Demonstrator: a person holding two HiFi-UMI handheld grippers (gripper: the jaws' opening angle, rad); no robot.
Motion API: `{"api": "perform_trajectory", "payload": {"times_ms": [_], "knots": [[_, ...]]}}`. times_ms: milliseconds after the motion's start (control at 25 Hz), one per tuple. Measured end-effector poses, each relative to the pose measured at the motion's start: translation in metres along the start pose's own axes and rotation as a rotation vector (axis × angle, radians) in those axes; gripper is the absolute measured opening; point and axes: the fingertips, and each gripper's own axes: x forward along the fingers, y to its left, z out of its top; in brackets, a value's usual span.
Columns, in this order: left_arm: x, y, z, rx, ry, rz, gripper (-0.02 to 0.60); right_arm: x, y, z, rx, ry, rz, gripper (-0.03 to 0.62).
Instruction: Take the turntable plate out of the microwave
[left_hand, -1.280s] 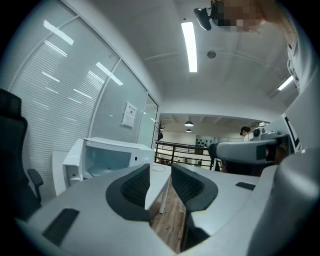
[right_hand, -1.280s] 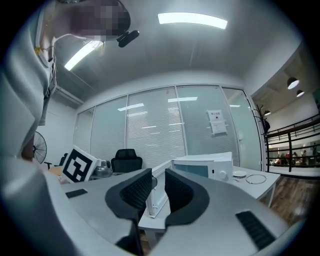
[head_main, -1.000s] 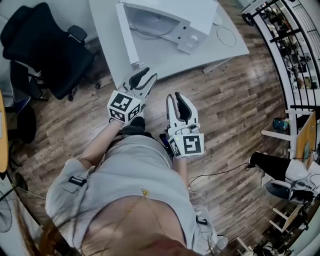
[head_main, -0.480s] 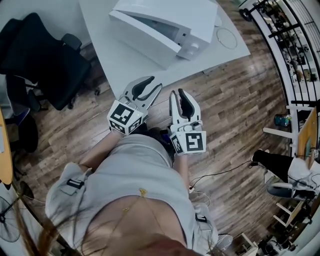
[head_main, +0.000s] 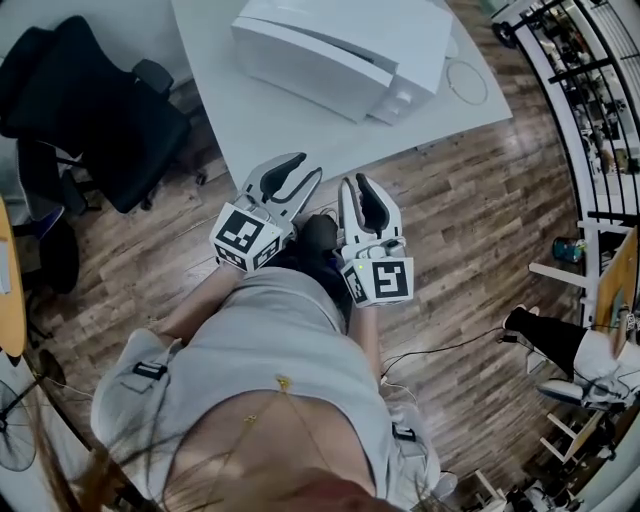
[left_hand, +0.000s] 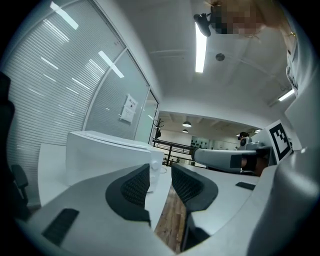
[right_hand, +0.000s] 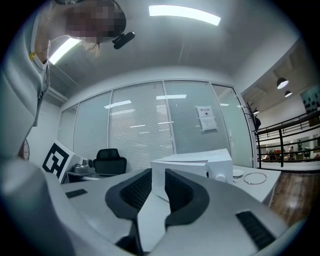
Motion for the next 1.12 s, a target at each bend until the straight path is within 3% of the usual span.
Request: {"api": "perform_trajectory", "payload": {"times_ms": [320, 1120], "knots": [[0.020, 0.011, 0.011, 0.009, -0.011, 0.038, 0.137, 0.023, -0.026, 0.006, -0.005, 0.006, 0.037, 0.089], [0.124, 0.040, 0.047, 0.039, -0.002, 0.130, 0.138, 0.108, -0.120, 0.024, -0.022, 0.049, 0.144, 0.101]]}}
